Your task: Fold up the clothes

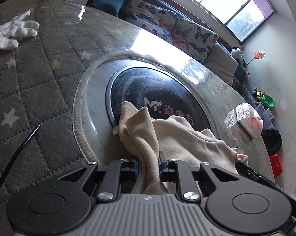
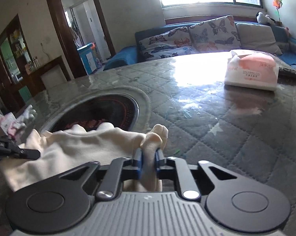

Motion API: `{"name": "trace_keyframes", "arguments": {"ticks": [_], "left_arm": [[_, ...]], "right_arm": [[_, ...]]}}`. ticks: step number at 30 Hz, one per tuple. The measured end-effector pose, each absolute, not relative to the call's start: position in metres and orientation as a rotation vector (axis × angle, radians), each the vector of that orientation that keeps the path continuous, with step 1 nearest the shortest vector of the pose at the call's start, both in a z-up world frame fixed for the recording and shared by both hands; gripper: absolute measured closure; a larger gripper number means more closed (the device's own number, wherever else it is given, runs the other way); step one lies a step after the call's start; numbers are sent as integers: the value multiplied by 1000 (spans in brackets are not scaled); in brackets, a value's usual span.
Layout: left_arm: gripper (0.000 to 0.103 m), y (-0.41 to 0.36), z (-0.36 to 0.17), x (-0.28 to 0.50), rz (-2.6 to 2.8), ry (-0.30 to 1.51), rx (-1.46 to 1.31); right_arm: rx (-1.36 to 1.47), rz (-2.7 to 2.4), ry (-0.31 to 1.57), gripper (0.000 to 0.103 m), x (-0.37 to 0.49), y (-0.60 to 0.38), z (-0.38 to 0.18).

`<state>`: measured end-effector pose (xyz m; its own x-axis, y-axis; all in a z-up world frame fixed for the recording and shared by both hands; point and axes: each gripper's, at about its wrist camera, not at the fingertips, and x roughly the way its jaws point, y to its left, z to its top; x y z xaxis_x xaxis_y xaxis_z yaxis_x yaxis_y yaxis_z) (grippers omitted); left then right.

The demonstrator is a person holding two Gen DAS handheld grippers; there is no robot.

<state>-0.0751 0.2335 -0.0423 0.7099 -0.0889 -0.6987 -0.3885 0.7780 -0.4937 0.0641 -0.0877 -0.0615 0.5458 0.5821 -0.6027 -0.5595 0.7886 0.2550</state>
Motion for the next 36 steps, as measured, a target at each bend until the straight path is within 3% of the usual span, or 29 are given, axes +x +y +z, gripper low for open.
{"name": "trace_keyframes", "arguments": {"ticks": [19,36], "left_arm": [[88,154,4,-12,-11,744,-533],[88,48,22,67,-94,763,-391]], "right_arm": [[-39,586,536,95,56,-156,16],[-79,394,464,95,100,-243,45]]}}
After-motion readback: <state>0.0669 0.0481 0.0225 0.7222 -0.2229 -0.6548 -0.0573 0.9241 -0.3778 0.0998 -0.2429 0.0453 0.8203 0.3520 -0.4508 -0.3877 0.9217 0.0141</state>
